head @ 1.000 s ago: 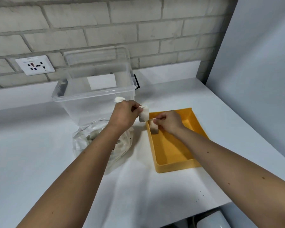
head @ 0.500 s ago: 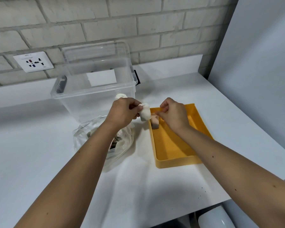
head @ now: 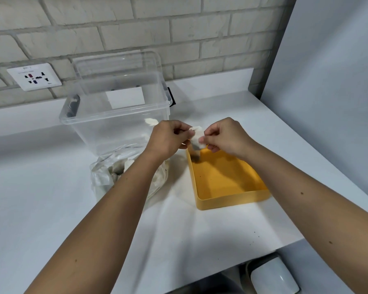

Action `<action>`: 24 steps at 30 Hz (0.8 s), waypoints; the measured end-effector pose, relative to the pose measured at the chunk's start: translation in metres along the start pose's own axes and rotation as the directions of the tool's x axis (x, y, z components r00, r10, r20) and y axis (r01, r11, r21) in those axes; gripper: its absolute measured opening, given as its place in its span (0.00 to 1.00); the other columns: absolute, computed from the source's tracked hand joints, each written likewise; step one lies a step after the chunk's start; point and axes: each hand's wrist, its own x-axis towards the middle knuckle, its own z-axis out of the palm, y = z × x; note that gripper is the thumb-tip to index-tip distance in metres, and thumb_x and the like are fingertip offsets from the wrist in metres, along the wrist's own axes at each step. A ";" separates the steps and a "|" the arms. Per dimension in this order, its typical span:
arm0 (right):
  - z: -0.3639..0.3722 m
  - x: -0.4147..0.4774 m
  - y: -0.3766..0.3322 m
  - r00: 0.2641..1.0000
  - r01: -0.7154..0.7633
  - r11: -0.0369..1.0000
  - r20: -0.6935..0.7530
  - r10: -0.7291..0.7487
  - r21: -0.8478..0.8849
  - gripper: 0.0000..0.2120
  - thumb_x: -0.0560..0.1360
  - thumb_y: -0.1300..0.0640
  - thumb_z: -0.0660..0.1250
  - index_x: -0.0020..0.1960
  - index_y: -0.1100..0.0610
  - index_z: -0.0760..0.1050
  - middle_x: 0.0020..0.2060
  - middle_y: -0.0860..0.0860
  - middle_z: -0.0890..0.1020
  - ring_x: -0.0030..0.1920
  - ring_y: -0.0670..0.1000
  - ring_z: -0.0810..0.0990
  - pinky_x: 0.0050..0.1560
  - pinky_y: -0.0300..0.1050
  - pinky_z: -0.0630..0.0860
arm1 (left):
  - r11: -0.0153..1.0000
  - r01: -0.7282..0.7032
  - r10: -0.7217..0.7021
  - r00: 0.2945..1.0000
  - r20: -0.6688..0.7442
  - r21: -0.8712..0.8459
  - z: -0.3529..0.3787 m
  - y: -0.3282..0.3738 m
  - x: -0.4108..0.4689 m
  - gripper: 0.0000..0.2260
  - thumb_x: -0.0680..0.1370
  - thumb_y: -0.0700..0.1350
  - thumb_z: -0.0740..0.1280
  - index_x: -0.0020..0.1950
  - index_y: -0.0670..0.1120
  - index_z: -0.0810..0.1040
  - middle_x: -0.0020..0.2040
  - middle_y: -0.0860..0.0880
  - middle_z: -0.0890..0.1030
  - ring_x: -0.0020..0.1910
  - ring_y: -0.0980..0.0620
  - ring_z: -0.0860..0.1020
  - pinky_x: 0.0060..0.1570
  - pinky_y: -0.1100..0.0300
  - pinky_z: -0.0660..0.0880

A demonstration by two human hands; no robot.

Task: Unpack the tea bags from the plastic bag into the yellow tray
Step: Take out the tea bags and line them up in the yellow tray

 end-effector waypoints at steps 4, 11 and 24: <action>0.010 0.009 0.024 0.984 -0.158 0.988 0.081 0.157 0.000 0.06 0.74 0.58 0.73 0.48 0.60 0.81 0.36 0.56 0.84 0.36 0.54 0.84 0.43 0.48 0.83 | 0.993 -0.027 0.036 0.996 -0.081 0.117 -0.010 -0.007 -0.008 0.05 0.77 0.39 0.71 0.52 0.43 0.84 0.40 0.46 0.84 0.36 0.52 0.82 0.40 0.65 0.81; 0.034 0.022 0.045 0.937 -0.322 0.946 0.154 0.314 0.027 0.10 0.74 0.57 0.73 0.52 0.61 0.80 0.34 0.55 0.82 0.30 0.49 0.78 0.33 0.40 0.78 | 0.984 -0.066 0.099 0.975 -0.198 0.166 -0.032 -0.007 -0.031 0.04 0.78 0.44 0.70 0.50 0.49 0.84 0.40 0.51 0.82 0.33 0.56 0.81 0.27 0.66 0.77; 0.053 0.032 0.043 0.979 -0.200 0.972 -0.057 0.194 -0.122 0.11 0.67 0.52 0.79 0.35 0.49 0.77 0.37 0.50 0.83 0.42 0.52 0.83 0.52 0.50 0.81 | 0.987 0.035 0.017 0.948 -0.318 0.157 -0.077 -0.043 -0.069 0.03 0.77 0.47 0.71 0.49 0.52 0.84 0.41 0.51 0.84 0.37 0.51 0.82 0.39 0.61 0.78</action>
